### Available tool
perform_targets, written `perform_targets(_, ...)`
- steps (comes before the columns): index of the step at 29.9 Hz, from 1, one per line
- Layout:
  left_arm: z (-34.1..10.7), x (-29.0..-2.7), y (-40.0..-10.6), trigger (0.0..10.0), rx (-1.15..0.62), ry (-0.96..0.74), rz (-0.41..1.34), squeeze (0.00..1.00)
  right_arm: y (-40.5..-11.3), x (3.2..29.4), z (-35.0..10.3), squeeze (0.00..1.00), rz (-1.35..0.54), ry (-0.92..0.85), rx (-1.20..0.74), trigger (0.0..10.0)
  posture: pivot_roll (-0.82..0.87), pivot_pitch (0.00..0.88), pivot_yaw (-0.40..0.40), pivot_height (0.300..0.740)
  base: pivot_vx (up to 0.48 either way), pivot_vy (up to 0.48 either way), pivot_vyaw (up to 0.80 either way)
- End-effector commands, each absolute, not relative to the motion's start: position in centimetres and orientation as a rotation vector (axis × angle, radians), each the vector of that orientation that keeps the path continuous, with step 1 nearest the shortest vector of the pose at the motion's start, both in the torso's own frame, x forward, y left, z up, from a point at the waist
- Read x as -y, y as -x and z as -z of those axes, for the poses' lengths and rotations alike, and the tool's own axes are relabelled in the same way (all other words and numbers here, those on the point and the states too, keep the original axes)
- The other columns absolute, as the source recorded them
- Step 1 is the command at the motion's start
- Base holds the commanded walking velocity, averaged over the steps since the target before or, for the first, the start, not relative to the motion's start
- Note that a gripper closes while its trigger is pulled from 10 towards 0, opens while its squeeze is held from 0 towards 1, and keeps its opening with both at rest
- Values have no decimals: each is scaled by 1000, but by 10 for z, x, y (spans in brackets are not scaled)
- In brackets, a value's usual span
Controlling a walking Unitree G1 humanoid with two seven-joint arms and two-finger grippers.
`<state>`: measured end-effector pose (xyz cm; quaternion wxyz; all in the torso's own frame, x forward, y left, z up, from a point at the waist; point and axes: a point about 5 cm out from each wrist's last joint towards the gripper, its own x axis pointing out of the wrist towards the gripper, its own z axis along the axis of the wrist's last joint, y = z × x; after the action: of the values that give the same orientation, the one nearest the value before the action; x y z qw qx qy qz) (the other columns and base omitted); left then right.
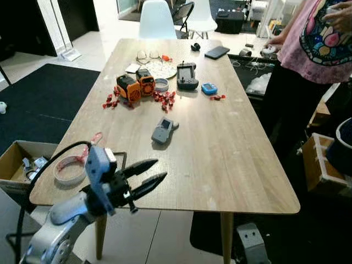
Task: Hang keys on a hook
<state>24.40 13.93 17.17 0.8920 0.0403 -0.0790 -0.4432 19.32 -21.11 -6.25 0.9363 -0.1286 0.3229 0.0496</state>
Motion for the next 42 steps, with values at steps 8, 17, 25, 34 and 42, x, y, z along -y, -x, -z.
perform_targets(8,-138,-131,-260,10000,39,-309,739,0,-189,206,67,0,-107,259,-690,10000,11,64,-1,740,0,0,0)
perform_targets(17,-138,-153,-274,10000,17,-269,470,0,-186,202,69,0,-117,258,-700,10000,17,69,-5,740,0,0,0)
perform_targets(25,-126,-174,-285,10000,-70,-309,231,0,-188,199,70,0,-125,259,-706,10000,23,76,-6,740,0,0,0)
perform_targets(34,-118,-176,-285,10000,-123,-326,222,851,-189,196,70,0,-131,258,-705,10000,28,84,-5,740,0,0,0)
perform_targets(42,-107,-172,-267,10000,-226,-318,363,0,-189,197,70,0,-131,258,-705,10000,25,87,-5,740,0,0,0)
